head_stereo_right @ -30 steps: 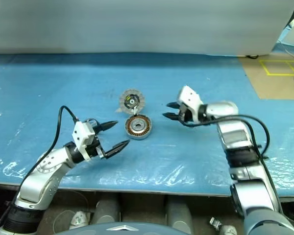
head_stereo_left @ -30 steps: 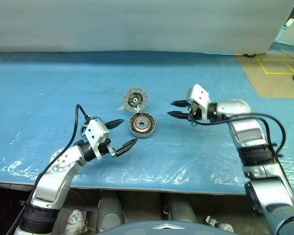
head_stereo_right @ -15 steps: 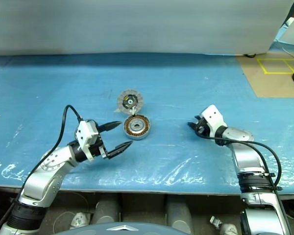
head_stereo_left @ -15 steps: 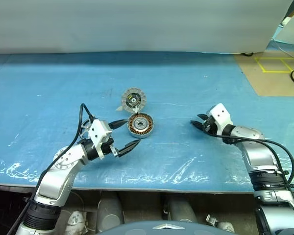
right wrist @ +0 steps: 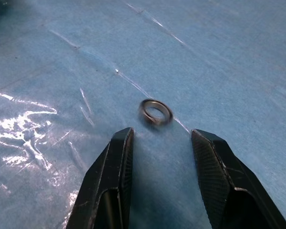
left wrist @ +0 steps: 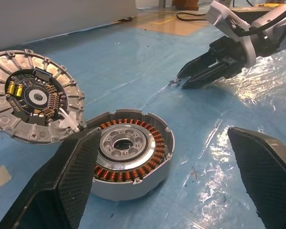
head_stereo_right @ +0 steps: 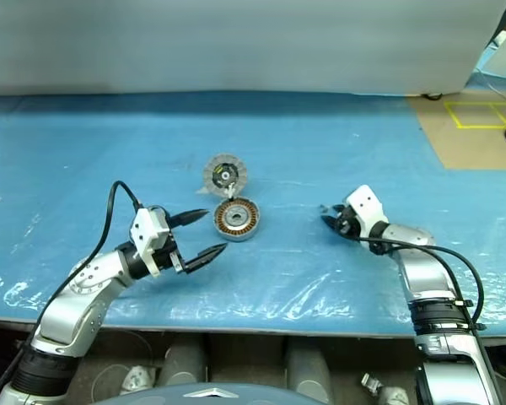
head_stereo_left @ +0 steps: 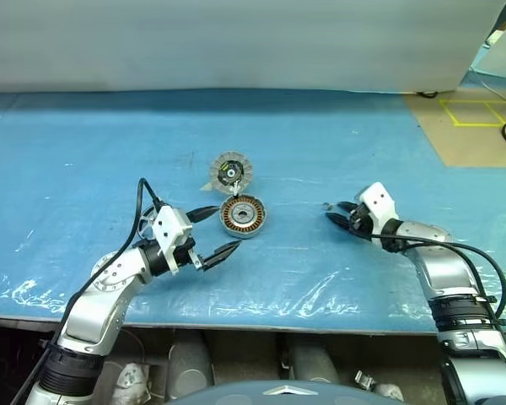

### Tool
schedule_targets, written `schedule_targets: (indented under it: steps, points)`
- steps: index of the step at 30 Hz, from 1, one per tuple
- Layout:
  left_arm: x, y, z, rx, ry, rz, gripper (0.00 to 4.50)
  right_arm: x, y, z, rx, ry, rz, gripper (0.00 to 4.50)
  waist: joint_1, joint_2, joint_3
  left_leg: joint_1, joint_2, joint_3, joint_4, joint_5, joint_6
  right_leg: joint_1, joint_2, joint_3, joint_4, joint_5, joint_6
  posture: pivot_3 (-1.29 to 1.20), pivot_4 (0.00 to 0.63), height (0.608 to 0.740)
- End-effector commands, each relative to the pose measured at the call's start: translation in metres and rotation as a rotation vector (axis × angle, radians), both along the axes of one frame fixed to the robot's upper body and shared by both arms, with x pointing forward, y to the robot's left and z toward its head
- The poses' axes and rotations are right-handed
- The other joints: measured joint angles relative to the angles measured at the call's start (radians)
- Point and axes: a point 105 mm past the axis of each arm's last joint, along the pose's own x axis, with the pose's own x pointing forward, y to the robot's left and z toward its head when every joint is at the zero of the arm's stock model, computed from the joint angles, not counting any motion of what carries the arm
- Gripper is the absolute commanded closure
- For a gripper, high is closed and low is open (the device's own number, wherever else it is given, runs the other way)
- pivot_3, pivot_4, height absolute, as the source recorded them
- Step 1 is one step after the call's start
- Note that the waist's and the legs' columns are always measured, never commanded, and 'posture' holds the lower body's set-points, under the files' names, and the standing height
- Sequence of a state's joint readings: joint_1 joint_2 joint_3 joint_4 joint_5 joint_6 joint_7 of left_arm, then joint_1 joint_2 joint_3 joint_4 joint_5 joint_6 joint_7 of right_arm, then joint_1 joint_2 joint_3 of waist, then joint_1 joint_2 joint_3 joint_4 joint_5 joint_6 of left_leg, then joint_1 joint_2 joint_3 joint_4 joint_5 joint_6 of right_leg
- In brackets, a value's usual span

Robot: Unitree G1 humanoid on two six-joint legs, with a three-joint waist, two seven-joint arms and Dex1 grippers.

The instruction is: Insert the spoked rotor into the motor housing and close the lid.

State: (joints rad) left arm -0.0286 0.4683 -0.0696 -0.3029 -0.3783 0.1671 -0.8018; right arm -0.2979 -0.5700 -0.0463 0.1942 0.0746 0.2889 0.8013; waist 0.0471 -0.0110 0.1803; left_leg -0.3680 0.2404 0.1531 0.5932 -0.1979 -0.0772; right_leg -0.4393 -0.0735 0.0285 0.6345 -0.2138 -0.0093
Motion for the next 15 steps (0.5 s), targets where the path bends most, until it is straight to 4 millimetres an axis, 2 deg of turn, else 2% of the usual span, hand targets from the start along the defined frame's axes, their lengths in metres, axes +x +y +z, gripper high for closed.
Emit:
schedule_targets:
  steps: [1, 7, 15]
  points:
    - [-0.001, -0.003, 0.012, -0.005, -0.038, -0.013, 0.0, -0.005, -0.005, -0.006, -0.018, 0.028, -0.006, 2.51, 0.001, 0.0, 0.0, 0.0, 0.0, 0.0, 0.0, 0.0, 0.0, 0.0, 0.0, 0.0, 0.0, 0.0, 0.0, 0.0, 0.15, 0.74]
    - [0.0, -0.006, 0.014, -0.005, -0.036, -0.019, 0.0, 0.003, 0.002, 0.002, 0.044, 0.004, -0.019, 2.51, 0.0, 0.0, 0.0, 0.0, 0.0, 0.0, 0.0, 0.0, 0.0, 0.0, 0.0, 0.0, 0.0, 0.0, 0.0, 0.0, 0.15, 0.74]
    - [0.001, -0.003, 0.015, 0.002, -0.036, -0.009, 0.0, -0.003, 0.023, 0.002, 0.071, 0.021, 0.09, 2.51, -0.003, 0.0, 0.0, 0.0, 0.0, 0.0, -0.002, 0.0, 0.0, 0.0, 0.0, 0.0, -0.002, 0.0, 0.0, 0.0, 0.15, 0.74]
